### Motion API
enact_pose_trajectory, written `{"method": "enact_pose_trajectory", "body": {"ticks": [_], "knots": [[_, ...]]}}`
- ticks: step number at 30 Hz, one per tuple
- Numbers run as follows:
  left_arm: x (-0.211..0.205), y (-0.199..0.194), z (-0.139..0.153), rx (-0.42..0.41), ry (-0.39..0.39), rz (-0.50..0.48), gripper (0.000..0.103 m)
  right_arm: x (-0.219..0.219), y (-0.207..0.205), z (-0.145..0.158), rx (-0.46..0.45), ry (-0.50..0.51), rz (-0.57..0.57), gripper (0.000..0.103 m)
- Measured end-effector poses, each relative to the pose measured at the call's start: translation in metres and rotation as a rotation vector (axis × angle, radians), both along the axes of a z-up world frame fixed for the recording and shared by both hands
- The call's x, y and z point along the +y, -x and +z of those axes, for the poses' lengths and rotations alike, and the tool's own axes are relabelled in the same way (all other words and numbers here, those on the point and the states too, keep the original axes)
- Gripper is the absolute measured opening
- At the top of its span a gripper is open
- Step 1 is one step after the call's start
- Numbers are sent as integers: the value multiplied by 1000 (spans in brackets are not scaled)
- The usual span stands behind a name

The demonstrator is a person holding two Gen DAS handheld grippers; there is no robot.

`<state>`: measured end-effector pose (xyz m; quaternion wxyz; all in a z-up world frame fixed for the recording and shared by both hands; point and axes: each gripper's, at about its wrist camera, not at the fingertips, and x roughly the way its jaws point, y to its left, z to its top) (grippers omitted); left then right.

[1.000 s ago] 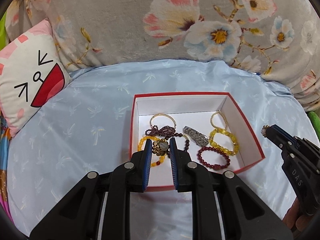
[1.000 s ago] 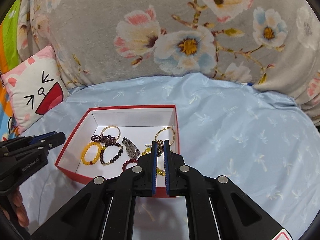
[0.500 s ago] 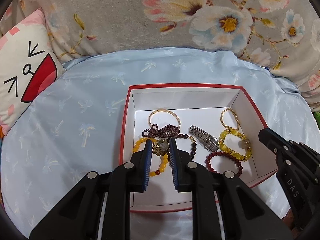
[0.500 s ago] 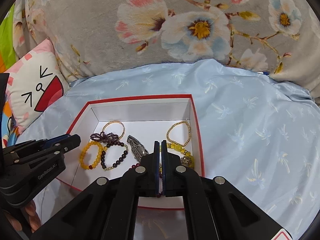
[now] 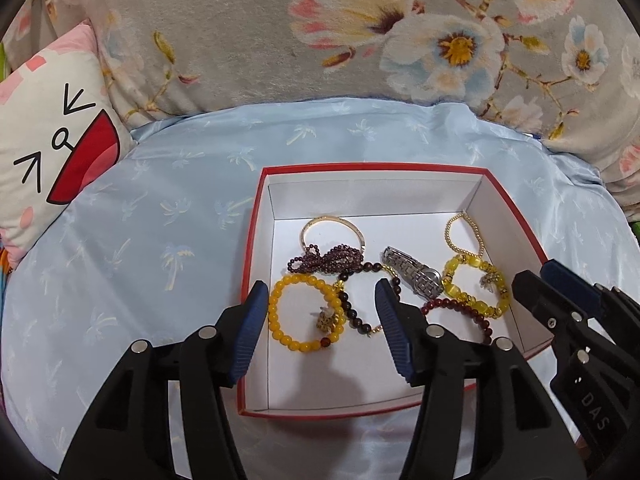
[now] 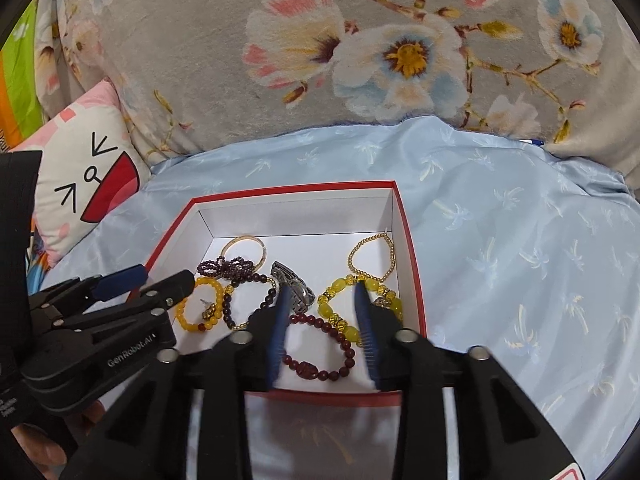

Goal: Organize jewelry

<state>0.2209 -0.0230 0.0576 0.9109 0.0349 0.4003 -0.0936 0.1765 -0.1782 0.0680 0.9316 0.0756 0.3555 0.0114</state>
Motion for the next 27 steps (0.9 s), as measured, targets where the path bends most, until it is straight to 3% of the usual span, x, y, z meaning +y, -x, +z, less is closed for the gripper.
{"method": "enact_pose_trajectory", "body": {"ticks": [5,18,27], "knots": [[0,7,-4,11,-4,0,53,6,10,0,-3,14,9,46],[-1,26,-13,-12,-75,-12,53,-1,19,-14,36,16,-19,46],[4,34,-13,-26,-68,-11,53,9,22,-17,65,68,-12,45]]}}
